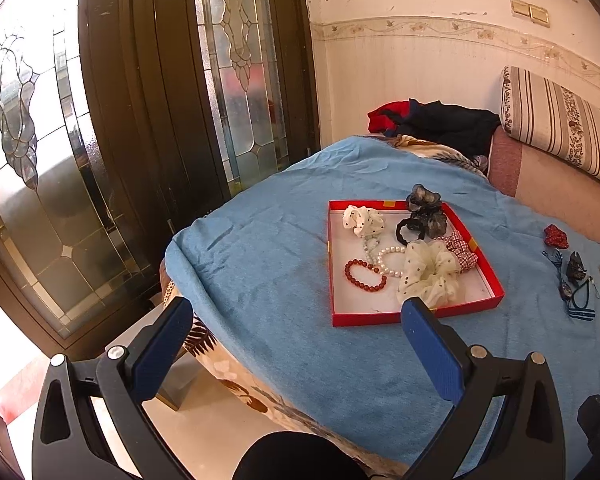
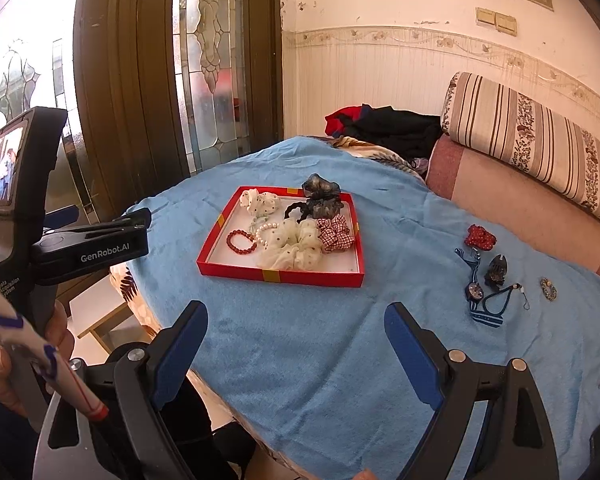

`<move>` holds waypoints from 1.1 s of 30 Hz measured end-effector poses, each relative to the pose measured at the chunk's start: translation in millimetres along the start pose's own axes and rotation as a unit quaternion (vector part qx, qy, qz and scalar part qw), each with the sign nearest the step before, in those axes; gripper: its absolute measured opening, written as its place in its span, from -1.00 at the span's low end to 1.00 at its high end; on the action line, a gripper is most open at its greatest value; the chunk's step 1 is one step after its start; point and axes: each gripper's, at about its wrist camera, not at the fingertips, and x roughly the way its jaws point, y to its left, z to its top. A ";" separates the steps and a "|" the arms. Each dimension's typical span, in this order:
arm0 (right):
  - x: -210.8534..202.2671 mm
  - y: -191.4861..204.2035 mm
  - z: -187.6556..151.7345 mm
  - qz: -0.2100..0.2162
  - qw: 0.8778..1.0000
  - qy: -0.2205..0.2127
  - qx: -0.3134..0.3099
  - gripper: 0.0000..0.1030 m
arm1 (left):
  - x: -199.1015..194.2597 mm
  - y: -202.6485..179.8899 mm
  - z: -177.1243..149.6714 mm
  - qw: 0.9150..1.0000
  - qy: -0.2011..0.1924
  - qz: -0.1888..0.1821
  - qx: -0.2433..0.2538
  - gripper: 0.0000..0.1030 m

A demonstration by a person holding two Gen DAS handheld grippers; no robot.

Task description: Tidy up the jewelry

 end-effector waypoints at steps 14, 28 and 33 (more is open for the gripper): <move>3.6 -2.1 -1.7 0.000 1.000 0.006 0.009 0.80 | 1.2 -0.8 -2.9 1.000 0.000 0.001 0.005 1.00; 2.7 -3.4 -2.2 -0.001 1.000 0.004 0.012 0.80 | -0.5 -0.6 -1.6 1.000 -0.002 0.003 0.005 1.00; 2.4 -3.8 -2.0 -0.002 1.000 0.003 0.013 0.80 | -0.5 0.1 -1.5 1.000 -0.002 0.003 0.004 1.00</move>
